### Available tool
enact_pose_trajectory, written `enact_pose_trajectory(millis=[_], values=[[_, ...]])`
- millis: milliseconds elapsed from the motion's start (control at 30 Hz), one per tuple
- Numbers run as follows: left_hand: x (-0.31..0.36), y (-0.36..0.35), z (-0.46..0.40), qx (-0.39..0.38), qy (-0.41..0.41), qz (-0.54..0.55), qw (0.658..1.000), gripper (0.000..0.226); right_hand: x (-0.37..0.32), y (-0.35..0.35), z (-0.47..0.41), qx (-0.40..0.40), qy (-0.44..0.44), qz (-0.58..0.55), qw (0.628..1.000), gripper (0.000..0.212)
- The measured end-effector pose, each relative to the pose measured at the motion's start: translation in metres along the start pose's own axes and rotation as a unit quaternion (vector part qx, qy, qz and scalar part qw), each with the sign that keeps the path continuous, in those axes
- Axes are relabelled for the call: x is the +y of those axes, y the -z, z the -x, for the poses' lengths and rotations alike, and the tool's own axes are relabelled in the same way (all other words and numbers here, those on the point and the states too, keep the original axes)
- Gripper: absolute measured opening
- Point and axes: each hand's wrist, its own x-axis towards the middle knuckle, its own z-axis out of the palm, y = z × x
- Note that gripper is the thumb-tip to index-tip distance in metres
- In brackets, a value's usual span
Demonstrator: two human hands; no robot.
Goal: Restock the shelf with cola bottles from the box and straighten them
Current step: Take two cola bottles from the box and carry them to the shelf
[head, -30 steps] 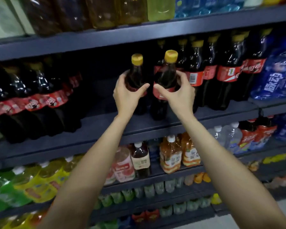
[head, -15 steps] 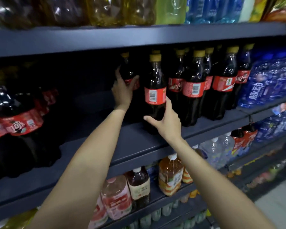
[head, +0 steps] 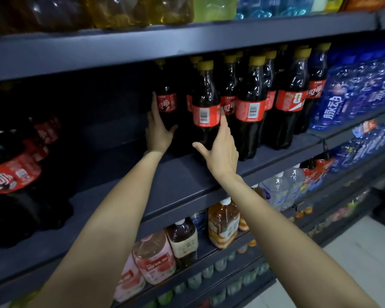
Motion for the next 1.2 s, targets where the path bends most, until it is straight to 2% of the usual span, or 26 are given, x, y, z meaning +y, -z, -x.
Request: enact_pose_trajectory(millis=[100, 200, 300, 367, 433, 567, 633, 767, 833, 867, 933, 1033, 1100, 1200], values=[[0.003, -0.006, -0.004, 0.006, -0.001, 0.014, 1.0, 0.1, 0.0, 0.003, 0.001, -0.016, 0.009, 0.004, 1.0, 0.105], [0.002, -0.011, -0.003, 0.007, 0.014, 0.018, 1.0, 0.098, 0.003, 0.01, 0.005, -0.035, 0.016, 0.005, 0.999, 0.099], [0.004, -0.011, 0.006, -0.024, 0.052, -0.026, 0.998, 0.094, 0.004, 0.024, 0.01, -0.059, 0.035, 0.016, 0.998, 0.094], [0.012, -0.007, 0.022, -0.057, 0.092, -0.08, 0.991, 0.086, 0.004, 0.037, 0.014, -0.073, 0.054, 0.008, 0.996, 0.089], [0.027, 0.003, 0.046, -0.063, 0.093, -0.116, 0.987, 0.077, 0.004, 0.052, 0.018, -0.077, 0.086, -0.013, 0.993, 0.084], [0.075, 0.023, 0.109, -0.053, 0.069, -0.094, 0.992, 0.058, 0.019, 0.094, 0.03, -0.08, 0.152, -0.031, 0.985, 0.063], [0.107, 0.023, 0.143, -0.017, 0.051, -0.043, 0.998, 0.048, 0.037, 0.122, 0.039, -0.049, 0.179, -0.024, 0.982, 0.049], [0.178, -0.006, 0.218, 0.108, -0.022, 0.047, 0.993, 0.021, 0.101, 0.195, 0.07, 0.05, 0.219, -0.006, 0.974, 0.026], [0.214, -0.041, 0.26, 0.152, -0.061, 0.06, 0.985, 0.018, 0.15, 0.238, 0.094, 0.067, 0.215, 0.032, 0.974, 0.02], [0.23, -0.061, 0.281, 0.15, -0.061, 0.067, 0.985, 0.019, 0.176, 0.26, 0.109, 0.061, 0.201, 0.053, 0.976, 0.019], [0.26, -0.107, 0.325, 0.093, -0.03, 0.079, 0.992, 0.02, 0.231, 0.306, 0.144, 0.024, 0.15, 0.09, 0.984, 0.022], [0.296, -0.185, 0.393, -0.108, 0.041, 0.069, 0.991, 0.018, 0.312, 0.377, 0.2, -0.075, 0.006, 0.136, 0.988, 0.034], [0.313, -0.239, 0.434, -0.268, 0.085, 0.05, 0.958, 0.019, 0.362, 0.424, 0.236, -0.119, -0.133, 0.14, 0.974, 0.04], [0.338, -0.313, 0.487, -0.466, 0.135, 0.025, 0.874, 0.026, 0.427, 0.496, 0.289, -0.144, -0.34, 0.125, 0.921, 0.05]])
